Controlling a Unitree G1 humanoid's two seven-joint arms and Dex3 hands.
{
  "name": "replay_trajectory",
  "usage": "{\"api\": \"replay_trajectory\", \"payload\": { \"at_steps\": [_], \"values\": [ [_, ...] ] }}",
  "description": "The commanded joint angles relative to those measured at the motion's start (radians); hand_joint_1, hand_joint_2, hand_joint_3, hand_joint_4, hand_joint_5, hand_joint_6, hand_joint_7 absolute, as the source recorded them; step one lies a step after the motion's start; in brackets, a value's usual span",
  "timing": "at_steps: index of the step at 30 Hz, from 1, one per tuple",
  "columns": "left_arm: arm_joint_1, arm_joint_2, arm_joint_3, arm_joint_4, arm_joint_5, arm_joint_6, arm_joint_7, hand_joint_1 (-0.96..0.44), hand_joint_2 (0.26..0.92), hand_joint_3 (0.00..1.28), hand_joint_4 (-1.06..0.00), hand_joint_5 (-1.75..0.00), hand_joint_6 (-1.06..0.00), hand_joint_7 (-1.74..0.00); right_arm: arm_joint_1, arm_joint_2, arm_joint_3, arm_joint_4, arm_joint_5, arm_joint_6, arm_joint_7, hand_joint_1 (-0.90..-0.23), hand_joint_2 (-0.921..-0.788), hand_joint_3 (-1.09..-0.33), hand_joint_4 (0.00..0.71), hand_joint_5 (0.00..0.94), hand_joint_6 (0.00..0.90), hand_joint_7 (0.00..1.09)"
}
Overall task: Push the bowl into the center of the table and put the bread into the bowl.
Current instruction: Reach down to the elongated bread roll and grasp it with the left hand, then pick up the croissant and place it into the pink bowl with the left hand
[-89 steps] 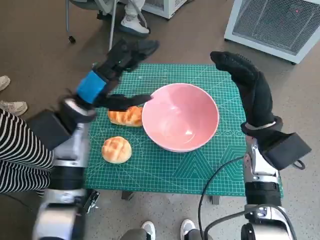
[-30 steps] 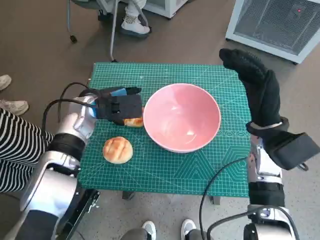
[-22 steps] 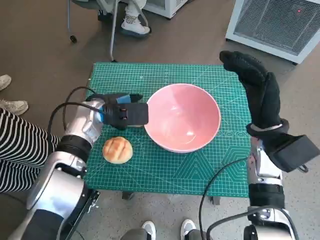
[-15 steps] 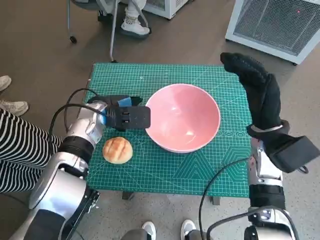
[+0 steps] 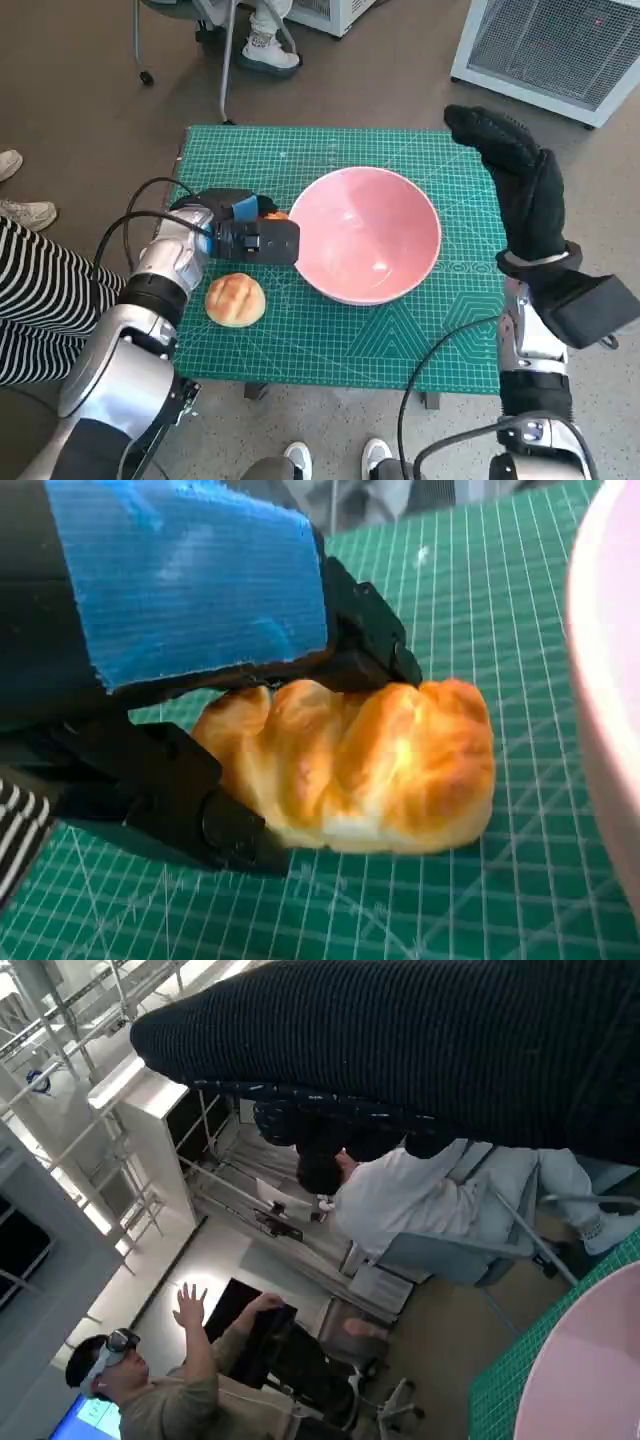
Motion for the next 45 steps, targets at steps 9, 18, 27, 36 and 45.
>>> {"api": "replay_trajectory", "payload": {
  "at_steps": [9, 18, 27, 36, 45],
  "values": [
    [0.042, 0.043, 0.004, 0.013, 0.005, -0.074, 0.114, 0.00, 0.920, 0.04, -0.69, -1.23, -0.70, -1.02, 0.025, 0.007, 0.000, 0.008, 0.015, 0.015, 0.000, -0.739, -0.921, -0.736, 0.176, 0.002, -0.001, 0.56],
    [0.009, 0.080, 0.050, -0.001, -0.031, -0.094, 0.139, 0.00, 0.920, 0.05, -0.69, -1.22, -0.68, -1.05, 0.028, 0.005, 0.001, 0.005, 0.019, 0.016, 0.006, -0.733, -0.921, -0.736, 0.175, 0.001, -0.001, 0.56],
    [-0.045, 0.110, 0.136, -0.078, -0.079, -0.124, 0.246, 0.00, 0.920, 0.03, -0.71, -1.17, -0.68, -1.08, 0.030, -0.005, -0.004, 0.004, 0.034, 0.021, 0.019, -0.732, -0.921, -0.735, 0.176, 0.001, -0.001, 0.56],
    [-0.006, 0.118, 0.203, -0.323, -0.106, -0.206, 0.334, 0.00, 0.919, 0.03, -0.74, -1.07, -0.67, -1.16, 0.024, -0.010, -0.004, 0.009, 0.043, 0.022, 0.026, -0.732, -0.921, -0.734, 0.176, 0.001, 0.000, 0.56],
    [0.074, 0.104, 0.195, -0.589, -0.096, -0.270, 0.293, 0.00, 0.916, 0.02, -0.78, -1.03, -0.67, -1.16, 0.020, -0.011, -0.004, 0.006, 0.049, 0.030, 0.031, -0.736, -0.921, -0.733, 0.176, 0.001, -0.001, 0.56]
  ]
}}
